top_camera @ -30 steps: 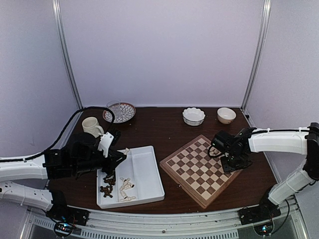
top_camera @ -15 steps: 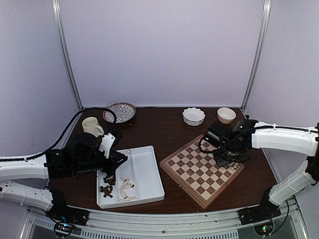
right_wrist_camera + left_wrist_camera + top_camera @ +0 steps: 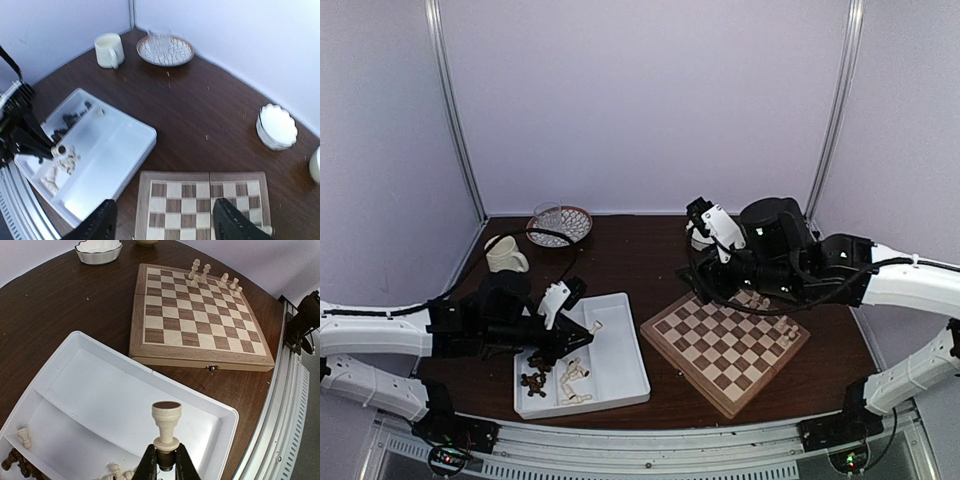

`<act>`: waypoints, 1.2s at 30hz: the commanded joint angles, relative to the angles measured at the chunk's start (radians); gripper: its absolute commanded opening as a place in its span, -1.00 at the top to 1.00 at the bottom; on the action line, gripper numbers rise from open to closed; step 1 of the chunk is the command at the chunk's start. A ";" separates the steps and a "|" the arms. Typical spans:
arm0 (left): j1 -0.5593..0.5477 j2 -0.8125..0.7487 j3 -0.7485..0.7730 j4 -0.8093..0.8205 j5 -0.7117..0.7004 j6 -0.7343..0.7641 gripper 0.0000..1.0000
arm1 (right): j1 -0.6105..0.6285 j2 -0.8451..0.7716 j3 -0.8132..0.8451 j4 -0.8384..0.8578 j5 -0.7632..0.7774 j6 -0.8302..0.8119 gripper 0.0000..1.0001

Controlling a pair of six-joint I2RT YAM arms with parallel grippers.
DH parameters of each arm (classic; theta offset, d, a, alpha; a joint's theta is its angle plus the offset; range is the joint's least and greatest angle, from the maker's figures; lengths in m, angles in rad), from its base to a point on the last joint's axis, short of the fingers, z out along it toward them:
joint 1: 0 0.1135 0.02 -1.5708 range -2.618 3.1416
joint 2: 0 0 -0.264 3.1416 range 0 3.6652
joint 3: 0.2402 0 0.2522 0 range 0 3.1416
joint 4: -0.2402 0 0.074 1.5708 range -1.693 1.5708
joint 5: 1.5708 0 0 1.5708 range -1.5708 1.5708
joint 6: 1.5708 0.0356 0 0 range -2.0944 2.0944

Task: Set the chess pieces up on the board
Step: Pass from the left arm to the right

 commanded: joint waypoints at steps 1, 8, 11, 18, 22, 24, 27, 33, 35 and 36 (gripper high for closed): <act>-0.003 0.030 0.038 0.063 0.065 0.022 0.92 | 0.001 -0.042 -0.129 0.380 -0.060 -0.140 -0.51; -0.003 0.124 0.127 0.081 0.121 -0.011 0.90 | 0.001 -0.067 -0.193 0.382 -0.085 -0.270 -0.50; -0.003 0.176 0.217 0.049 0.140 -0.062 0.90 | 0.008 -0.104 -0.227 0.388 -0.190 -0.325 -0.48; 0.000 0.322 0.336 0.099 0.228 -0.120 0.91 | 0.132 -0.163 -0.367 0.486 -0.116 -0.552 -0.42; -0.001 0.366 0.297 0.173 0.287 -0.085 0.91 | 0.225 -0.083 -0.411 0.588 0.019 -0.726 -0.46; -0.002 0.388 0.316 0.145 0.333 -0.052 0.91 | 0.242 -0.015 -0.405 0.604 0.062 -0.817 -0.47; -0.004 0.406 0.324 0.117 0.348 -0.046 0.91 | 0.261 0.077 -0.402 0.636 0.126 -0.907 -0.54; -0.006 0.445 0.311 0.137 0.330 -0.064 0.91 | 0.265 0.142 -0.384 0.655 0.263 -0.924 -0.43; -0.006 0.474 0.324 0.131 0.341 -0.069 0.91 | 0.265 0.149 -0.383 0.658 0.279 -0.932 -0.33; -0.005 0.489 0.329 0.131 0.351 -0.072 0.91 | 0.265 0.155 -0.379 0.658 0.293 -0.937 -0.27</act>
